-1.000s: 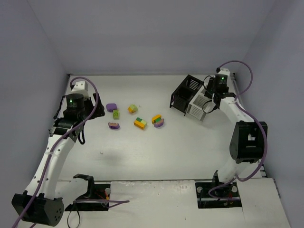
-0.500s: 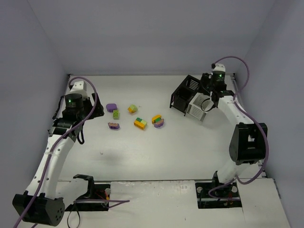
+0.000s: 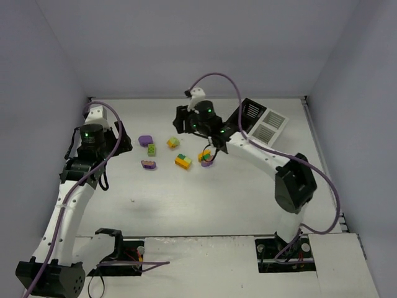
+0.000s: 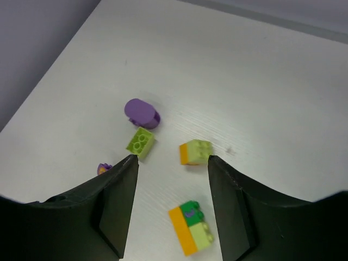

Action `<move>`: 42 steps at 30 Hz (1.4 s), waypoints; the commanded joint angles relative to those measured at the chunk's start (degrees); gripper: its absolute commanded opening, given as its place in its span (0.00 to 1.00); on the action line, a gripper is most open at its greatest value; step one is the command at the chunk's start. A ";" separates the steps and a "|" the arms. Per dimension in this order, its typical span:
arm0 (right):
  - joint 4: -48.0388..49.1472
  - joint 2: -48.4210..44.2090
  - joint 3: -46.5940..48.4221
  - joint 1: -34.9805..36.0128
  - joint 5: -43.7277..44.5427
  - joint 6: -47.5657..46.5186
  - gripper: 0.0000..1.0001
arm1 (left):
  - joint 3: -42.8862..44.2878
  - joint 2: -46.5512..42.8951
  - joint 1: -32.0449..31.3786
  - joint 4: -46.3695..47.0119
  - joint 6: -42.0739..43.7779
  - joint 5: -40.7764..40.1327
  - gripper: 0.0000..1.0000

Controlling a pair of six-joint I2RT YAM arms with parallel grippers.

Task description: Sort the legos into containers by color

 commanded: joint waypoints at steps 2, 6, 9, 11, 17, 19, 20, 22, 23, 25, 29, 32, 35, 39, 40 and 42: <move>4.23 10.34 7.89 6.70 3.20 2.18 0.51 | 0.24 -2.46 0.44 4.83 -1.09 -2.96 0.78; 3.97 18.18 14.06 11.02 10.31 3.93 0.52 | -0.02 -2.99 0.53 4.83 -1.35 -3.49 0.78; 3.97 23.54 18.53 13.13 13.13 4.72 0.52 | -0.02 -3.16 0.61 5.00 -1.53 -3.67 0.78; 3.97 26.78 20.39 14.01 15.32 5.16 0.52 | -0.11 -3.43 0.79 5.00 -1.79 -3.67 0.78; 3.26 35.50 28.39 15.25 18.84 7.19 0.53 | -0.20 -3.34 1.32 5.18 -2.32 -2.61 0.78; 3.18 37.61 29.62 15.25 18.58 7.27 0.53 | -0.28 -3.52 1.58 5.27 -2.41 -2.35 0.78; 3.18 38.31 30.24 15.16 18.49 7.36 0.53 | -0.20 -3.52 1.67 5.27 -2.50 -2.35 0.78; 2.91 40.07 31.82 15.25 18.49 7.27 0.53 | -0.28 -3.52 1.76 5.35 -2.50 -2.26 0.78; 2.91 40.51 32.26 15.25 18.76 7.27 0.53 | -0.29 -3.52 1.76 5.35 -2.50 -2.09 0.78; 2.91 41.57 33.23 15.25 19.46 7.36 0.53 | -0.29 -3.43 1.76 5.35 -2.59 -1.82 0.78; 2.91 42.80 34.37 15.16 19.99 6.84 0.50 | -0.29 -3.25 1.85 5.35 -2.67 -1.56 0.78; 2.91 42.80 34.11 15.25 20.34 5.96 0.34 | -0.37 -3.34 1.85 5.35 -2.76 -1.56 0.78; 4.14 40.52 32.10 15.25 21.39 4.29 0.12 | -0.37 -3.25 1.85 5.35 -2.67 -1.65 0.78; 7.12 32.80 27.27 14.81 21.66 -0.44 0.00 | -0.37 -2.99 1.85 5.35 -2.76 -1.47 0.78; 7.91 30.78 25.78 14.55 21.57 -1.33 0.00 | -0.37 -2.99 1.85 5.35 -2.76 -1.38 0.78; 9.67 24.39 20.87 13.67 21.31 -4.22 0.00 | -0.46 -2.82 1.85 5.44 -2.76 -1.29 0.78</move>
